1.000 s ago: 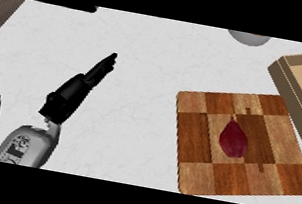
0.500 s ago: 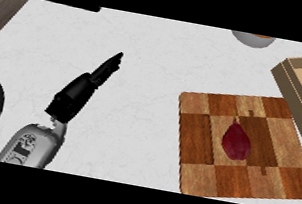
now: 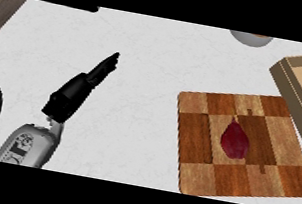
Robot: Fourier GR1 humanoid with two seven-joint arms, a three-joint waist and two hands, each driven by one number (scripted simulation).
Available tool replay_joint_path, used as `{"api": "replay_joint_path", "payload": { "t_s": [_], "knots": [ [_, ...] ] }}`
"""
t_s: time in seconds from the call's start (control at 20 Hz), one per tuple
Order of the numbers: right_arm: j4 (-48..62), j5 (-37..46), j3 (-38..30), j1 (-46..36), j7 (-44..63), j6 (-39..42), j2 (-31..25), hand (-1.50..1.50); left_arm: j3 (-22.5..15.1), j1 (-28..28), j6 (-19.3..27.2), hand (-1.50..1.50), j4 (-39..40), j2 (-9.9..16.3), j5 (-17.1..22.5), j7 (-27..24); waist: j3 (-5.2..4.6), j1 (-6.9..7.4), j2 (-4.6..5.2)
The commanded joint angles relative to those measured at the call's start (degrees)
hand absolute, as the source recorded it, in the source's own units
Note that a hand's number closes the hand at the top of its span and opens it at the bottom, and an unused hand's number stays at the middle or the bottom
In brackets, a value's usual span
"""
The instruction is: Pick the cupcake from the cutting board and place it in the cardboard box
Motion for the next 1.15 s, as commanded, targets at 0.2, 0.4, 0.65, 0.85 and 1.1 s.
{"api": "replay_joint_path", "payload": {
  "t_s": [0.2,0.4,0.65,0.85,1.1],
  "knots": [
    [13.1,6.1,4.7,-6.2,0.6,5.0,9.2,-1.5,-1.3,-1.9,1.6,0.0,-0.6,-1.8,-2.0,2.4,0.05,-0.25,0.14],
    [18.4,8.7,6.0,-9.5,-1.1,5.9,11.0,-1.5,-1.8,-0.2,2.2,0.0,-1.2,-2.3,-2.6,0.9,0.09,-0.02,0.28],
    [21.8,2.4,1.0,-12.9,-3.2,15.9,9.8,-1.5,0.8,-1.7,-0.3,0.0,-1.5,-0.4,0.1,2.5,0.18,-0.06,0.39],
    [24.7,-6.2,-6.2,-13.7,-0.3,20.3,11.3,-1.5,-0.2,0.2,0.1,0.0,-2.5,-1.1,-0.2,1.8,0.27,-0.21,0.25],
    [27.8,-11.7,-10.5,-15.1,5.4,29.1,8.7,-1.5,-0.2,0.3,-0.5,0.0,-1.8,-1.0,0.0,1.0,0.35,-0.18,0.73]
  ]
}}
